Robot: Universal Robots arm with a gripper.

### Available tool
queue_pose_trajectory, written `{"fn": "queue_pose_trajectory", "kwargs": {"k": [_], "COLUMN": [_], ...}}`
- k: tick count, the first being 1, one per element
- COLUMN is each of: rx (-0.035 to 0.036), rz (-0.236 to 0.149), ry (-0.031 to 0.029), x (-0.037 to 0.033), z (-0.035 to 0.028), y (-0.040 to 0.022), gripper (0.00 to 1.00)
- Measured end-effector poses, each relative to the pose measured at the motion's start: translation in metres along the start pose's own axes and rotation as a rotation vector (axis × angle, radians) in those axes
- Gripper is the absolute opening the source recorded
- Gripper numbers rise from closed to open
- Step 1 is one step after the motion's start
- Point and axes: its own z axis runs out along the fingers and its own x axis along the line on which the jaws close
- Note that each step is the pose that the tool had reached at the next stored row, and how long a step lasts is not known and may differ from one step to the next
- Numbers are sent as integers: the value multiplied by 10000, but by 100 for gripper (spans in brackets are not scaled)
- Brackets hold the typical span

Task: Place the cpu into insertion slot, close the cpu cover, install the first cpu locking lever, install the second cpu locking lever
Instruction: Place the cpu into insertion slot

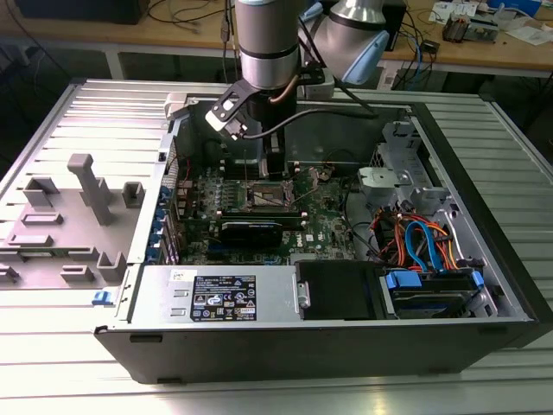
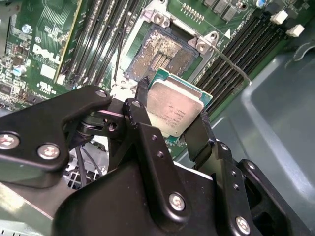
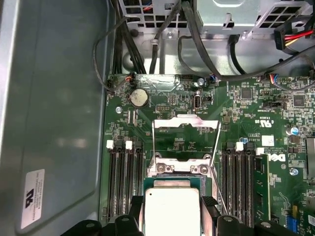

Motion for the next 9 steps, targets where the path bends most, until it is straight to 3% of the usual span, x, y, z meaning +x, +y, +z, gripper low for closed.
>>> {"fn": "queue_pose_trajectory", "kwargs": {"k": [5, 9], "rx": [1, 0], "rz": [0, 2], "ry": [1, 0], "x": [-23, -66], "z": [152, 222], "y": [-33, -42], "gripper": [54, 54]}}
